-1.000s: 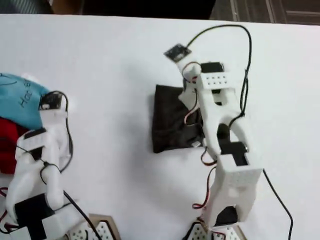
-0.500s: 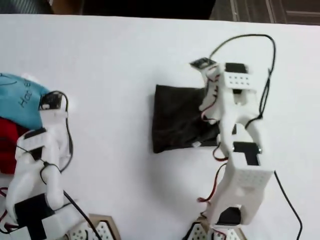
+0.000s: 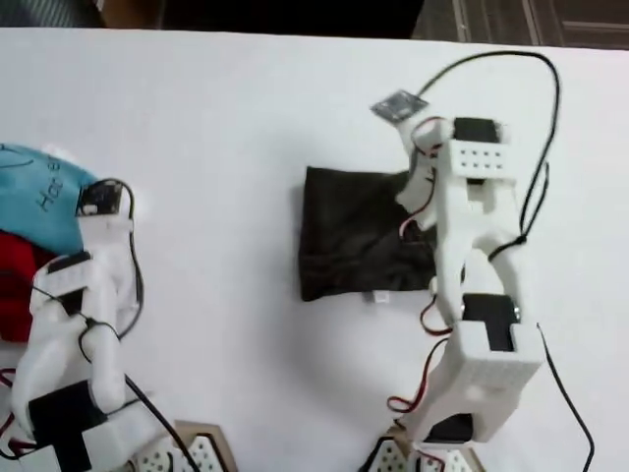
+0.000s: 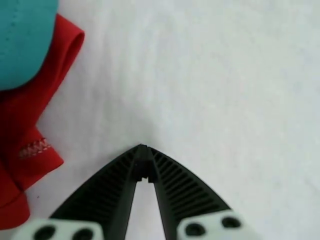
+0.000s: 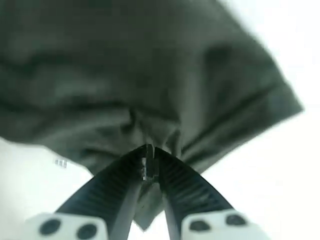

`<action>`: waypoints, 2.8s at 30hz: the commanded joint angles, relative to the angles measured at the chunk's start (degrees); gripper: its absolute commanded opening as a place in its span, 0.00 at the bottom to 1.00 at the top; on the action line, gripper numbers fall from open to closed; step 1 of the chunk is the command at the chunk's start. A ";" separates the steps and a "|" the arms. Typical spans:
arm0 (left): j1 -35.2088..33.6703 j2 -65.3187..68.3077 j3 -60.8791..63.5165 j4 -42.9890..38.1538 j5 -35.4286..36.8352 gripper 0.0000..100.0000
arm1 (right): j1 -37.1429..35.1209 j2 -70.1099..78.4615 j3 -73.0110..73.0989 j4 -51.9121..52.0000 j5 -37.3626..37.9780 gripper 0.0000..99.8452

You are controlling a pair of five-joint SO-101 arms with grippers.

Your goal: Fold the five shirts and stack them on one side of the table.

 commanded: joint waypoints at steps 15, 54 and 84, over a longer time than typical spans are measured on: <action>-0.53 -2.11 -0.04 -0.88 0.35 0.03 | 0.75 5.85 2.02 5.67 -3.16 0.02; -0.53 -2.11 0.04 -1.49 0.44 0.03 | 6.20 6.90 -0.88 -20.62 -2.02 0.02; -0.53 -2.11 0.13 -1.23 0.44 0.03 | -13.85 19.38 -24.18 -11.56 -2.64 0.02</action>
